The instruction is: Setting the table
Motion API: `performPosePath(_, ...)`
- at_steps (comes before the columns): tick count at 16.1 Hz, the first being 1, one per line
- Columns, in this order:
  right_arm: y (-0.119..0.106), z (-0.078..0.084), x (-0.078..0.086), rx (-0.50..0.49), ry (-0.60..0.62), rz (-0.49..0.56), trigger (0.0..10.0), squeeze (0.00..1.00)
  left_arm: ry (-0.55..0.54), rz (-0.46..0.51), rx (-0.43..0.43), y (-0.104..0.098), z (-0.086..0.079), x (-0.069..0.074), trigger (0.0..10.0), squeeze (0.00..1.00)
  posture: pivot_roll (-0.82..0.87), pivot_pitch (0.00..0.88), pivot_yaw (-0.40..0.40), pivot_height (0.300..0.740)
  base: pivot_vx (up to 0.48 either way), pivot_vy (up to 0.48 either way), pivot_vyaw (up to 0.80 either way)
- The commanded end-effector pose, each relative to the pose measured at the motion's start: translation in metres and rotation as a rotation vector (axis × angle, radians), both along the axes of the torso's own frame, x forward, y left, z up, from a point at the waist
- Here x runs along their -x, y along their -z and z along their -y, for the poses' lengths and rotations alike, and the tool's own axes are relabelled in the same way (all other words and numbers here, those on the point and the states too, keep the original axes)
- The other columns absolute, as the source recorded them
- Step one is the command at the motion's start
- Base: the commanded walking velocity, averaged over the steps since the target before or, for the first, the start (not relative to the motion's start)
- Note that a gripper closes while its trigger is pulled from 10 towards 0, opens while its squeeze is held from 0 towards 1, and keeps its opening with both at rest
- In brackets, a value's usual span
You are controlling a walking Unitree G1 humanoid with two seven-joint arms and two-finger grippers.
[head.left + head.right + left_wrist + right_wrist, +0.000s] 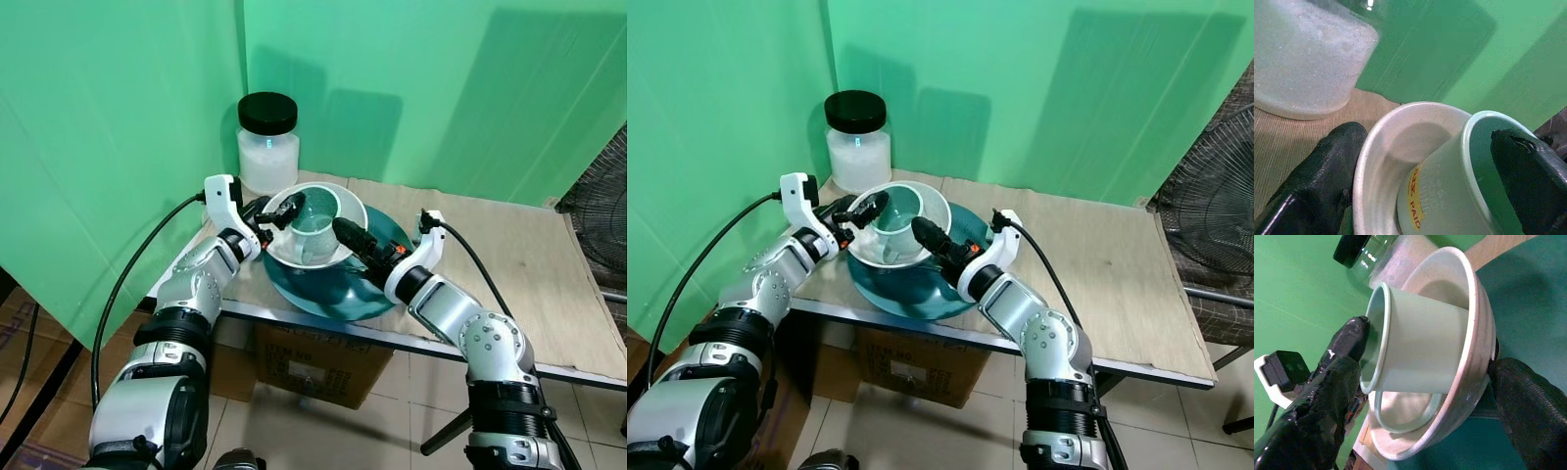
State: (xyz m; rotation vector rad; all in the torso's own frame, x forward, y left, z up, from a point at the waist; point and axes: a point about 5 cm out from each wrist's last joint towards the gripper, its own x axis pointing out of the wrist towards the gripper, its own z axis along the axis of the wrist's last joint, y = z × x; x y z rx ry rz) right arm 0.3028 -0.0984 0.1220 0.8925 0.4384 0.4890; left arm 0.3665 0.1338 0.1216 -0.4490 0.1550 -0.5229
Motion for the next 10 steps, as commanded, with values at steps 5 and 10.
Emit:
performPosePath(5,-0.007,-0.003,-0.004,-0.023,-0.010,0.029,10.0,0.00,0.120,0.067,-0.018,-0.013,0.025,0.000,10.0,0.00,0.00,0.000,-0.081,0.740,0.000,0.000,0.00)
performPosePath(10,-0.013,-0.002,-0.007,-0.025,-0.005,0.058,10.0,0.00,0.169,0.082,-0.051,-0.015,0.037,0.000,10.0,0.00,0.00,0.000,-0.080,0.740,0.000,0.000,0.00)
